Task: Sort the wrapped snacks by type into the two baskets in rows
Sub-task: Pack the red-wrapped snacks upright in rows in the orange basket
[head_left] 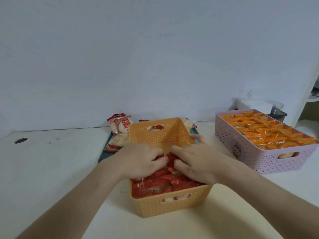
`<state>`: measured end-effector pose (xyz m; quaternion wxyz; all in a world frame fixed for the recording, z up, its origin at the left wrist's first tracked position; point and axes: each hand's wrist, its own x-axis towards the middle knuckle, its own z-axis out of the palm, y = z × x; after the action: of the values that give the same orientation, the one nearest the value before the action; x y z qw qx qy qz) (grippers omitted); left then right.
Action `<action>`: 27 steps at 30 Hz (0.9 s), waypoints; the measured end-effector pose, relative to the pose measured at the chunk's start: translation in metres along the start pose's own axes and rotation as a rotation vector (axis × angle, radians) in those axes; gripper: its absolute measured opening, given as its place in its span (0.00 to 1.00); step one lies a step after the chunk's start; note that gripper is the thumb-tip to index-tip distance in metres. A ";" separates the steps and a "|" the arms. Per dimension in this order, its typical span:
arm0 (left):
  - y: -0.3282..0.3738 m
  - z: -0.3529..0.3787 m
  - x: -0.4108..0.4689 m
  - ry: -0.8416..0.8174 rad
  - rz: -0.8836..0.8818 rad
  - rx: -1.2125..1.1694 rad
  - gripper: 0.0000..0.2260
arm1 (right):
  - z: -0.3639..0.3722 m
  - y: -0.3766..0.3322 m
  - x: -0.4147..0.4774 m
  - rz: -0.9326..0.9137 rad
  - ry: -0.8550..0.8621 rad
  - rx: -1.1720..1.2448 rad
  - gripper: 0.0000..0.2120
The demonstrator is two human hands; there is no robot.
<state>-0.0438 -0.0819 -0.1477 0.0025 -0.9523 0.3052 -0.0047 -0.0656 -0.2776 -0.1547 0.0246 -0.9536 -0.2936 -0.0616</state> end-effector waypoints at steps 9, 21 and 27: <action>-0.021 -0.013 -0.011 0.655 -0.133 -0.590 0.08 | -0.032 0.018 0.013 0.273 0.519 0.873 0.11; -0.163 0.056 0.058 -0.086 -0.657 -0.373 0.53 | 0.014 0.104 0.135 0.825 -0.094 0.802 0.28; -0.192 0.066 0.077 0.393 -0.633 -0.796 0.53 | 0.034 0.123 0.172 0.901 -0.139 0.792 0.28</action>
<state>0.1315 0.0294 -0.2119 -0.4170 -0.9061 -0.0234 -0.0672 0.1483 -0.2808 -0.1669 0.3821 -0.9043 0.1377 0.1312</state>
